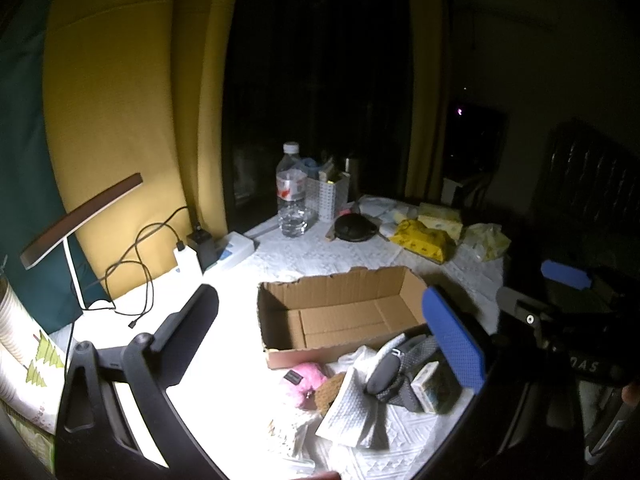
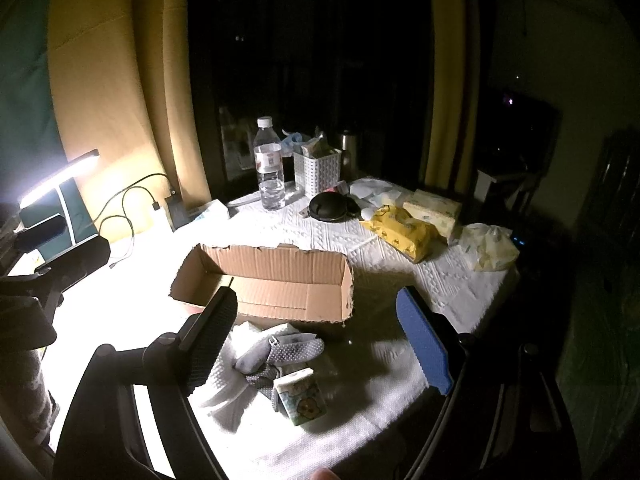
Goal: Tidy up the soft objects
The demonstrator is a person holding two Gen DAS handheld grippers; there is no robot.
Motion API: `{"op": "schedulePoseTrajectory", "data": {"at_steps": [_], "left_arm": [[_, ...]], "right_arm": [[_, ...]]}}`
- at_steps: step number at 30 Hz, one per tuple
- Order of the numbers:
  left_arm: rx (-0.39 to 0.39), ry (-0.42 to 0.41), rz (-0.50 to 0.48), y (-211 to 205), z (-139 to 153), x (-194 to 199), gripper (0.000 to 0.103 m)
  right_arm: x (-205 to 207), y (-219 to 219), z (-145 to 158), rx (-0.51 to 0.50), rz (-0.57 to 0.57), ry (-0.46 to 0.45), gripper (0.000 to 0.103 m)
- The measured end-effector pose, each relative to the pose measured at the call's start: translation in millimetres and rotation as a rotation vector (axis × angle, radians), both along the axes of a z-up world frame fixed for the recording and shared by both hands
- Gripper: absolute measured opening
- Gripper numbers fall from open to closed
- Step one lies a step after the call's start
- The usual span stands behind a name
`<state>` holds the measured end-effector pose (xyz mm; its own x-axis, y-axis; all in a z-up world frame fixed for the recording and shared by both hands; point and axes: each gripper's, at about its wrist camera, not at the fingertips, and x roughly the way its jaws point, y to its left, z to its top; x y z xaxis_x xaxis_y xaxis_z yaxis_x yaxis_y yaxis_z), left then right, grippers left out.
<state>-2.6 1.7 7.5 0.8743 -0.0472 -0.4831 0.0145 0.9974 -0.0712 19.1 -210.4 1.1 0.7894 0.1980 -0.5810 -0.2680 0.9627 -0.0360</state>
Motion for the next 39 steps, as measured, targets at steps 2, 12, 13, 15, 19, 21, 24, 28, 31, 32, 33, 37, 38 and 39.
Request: {"op": "schedulePoseTrajectory", "data": {"at_steps": [2,12,13,15,19,21,24,28,31,32,33,37,38,39], "left_arm": [[0.001,0.0,-0.002,-1.4,1.2,-0.4,0.103],[-0.002,-0.004,-0.002,-1.5,2.6,-1.5,0.103],[-0.002,-0.003,-0.005,-0.9,2.5,-1.5,0.102],[-0.001,-0.004,-0.004,-1.1,2.2,-2.3,0.103],[-0.001,-0.004,-0.01,-1.0,3.1,-2.8,0.103],[0.0,-0.005,-0.013,-2.1,3.6,-3.3,0.102],[-0.001,-0.005,-0.013,-2.8,3.5,-3.5,0.103],[-0.002,-0.006,-0.014,-2.3,3.6,-3.1,0.103],[-0.002,-0.006,-0.014,-1.7,3.6,-3.0,0.103],[-0.002,-0.006,-0.013,-1.9,3.7,-3.0,0.103],[-0.003,-0.007,-0.013,-1.7,3.6,-3.1,0.102],[-0.004,-0.006,-0.014,-1.7,3.7,-2.9,0.103],[-0.004,-0.006,-0.014,-1.8,4.1,-2.8,0.103],[-0.004,-0.007,-0.014,-2.1,4.4,-2.7,0.103]], "right_arm": [[-0.3,0.2,0.4,0.001,0.001,0.0,0.085],[-1.7,0.5,1.2,0.001,0.001,-0.005,0.085],[-1.4,0.4,1.1,0.001,0.001,-0.005,0.085],[-1.4,0.8,0.9,0.0,0.0,-0.005,0.085],[-1.2,0.8,1.0,0.0,0.0,-0.006,0.085],[-1.4,0.5,1.2,0.001,0.001,-0.007,0.085],[-1.3,0.2,1.3,0.001,0.001,-0.007,0.085],[-1.3,0.1,1.3,0.001,0.001,-0.008,0.085],[-1.3,0.1,1.3,0.001,0.001,-0.008,0.085],[-1.3,0.2,1.4,0.002,0.001,-0.008,0.085],[-1.3,0.2,1.3,0.002,0.001,-0.008,0.085],[-1.4,0.5,1.3,0.001,0.001,-0.01,0.085],[-1.3,0.6,1.3,0.002,0.001,-0.009,0.085],[-1.3,0.7,1.3,0.002,0.001,-0.008,0.085]]}}
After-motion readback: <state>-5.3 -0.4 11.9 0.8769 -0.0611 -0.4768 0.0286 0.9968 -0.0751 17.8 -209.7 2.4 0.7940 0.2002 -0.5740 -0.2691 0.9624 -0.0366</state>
